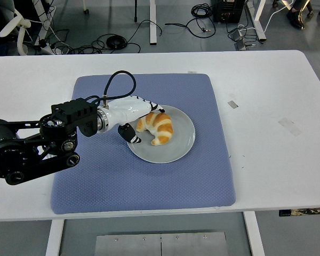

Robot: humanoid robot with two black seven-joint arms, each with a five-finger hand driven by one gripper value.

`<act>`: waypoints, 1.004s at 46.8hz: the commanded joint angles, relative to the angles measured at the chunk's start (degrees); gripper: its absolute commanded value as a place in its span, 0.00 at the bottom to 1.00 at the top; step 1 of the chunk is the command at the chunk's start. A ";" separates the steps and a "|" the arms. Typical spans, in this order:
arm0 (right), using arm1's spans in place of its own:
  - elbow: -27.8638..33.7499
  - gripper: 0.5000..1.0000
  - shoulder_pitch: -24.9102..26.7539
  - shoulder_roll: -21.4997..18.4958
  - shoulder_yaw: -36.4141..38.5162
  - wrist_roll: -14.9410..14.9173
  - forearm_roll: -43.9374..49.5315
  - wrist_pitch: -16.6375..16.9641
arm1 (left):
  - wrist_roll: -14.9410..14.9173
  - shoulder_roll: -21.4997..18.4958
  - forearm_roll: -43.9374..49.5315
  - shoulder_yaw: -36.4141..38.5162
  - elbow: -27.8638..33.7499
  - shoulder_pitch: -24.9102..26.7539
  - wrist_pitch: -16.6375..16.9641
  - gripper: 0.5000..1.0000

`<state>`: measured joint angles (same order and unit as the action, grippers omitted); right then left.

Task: Place the bread on the table

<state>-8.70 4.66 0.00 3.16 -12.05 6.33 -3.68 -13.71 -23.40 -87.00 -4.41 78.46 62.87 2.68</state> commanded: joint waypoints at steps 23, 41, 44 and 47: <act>0.00 1.00 0.00 0.00 0.00 0.00 0.00 -0.01 | 0.88 2.31 0.69 -0.25 -2.53 -0.03 -0.21 0.66; 0.00 1.00 0.00 0.00 0.00 0.00 0.00 -0.01 | 2.72 3.54 1.05 -0.42 -4.37 -0.12 -0.21 0.50; 0.00 1.00 0.00 0.00 0.00 0.00 0.00 -0.01 | 3.25 3.54 1.05 -0.42 -4.37 -0.12 -0.21 0.47; 0.00 1.00 0.00 0.00 0.00 0.00 0.00 -0.01 | 3.34 3.54 1.05 -0.51 -4.37 -0.12 -0.21 0.44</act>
<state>-8.70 4.66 0.00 3.16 -12.05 6.33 -3.69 -10.49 -19.86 -85.95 -4.84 74.08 62.68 2.46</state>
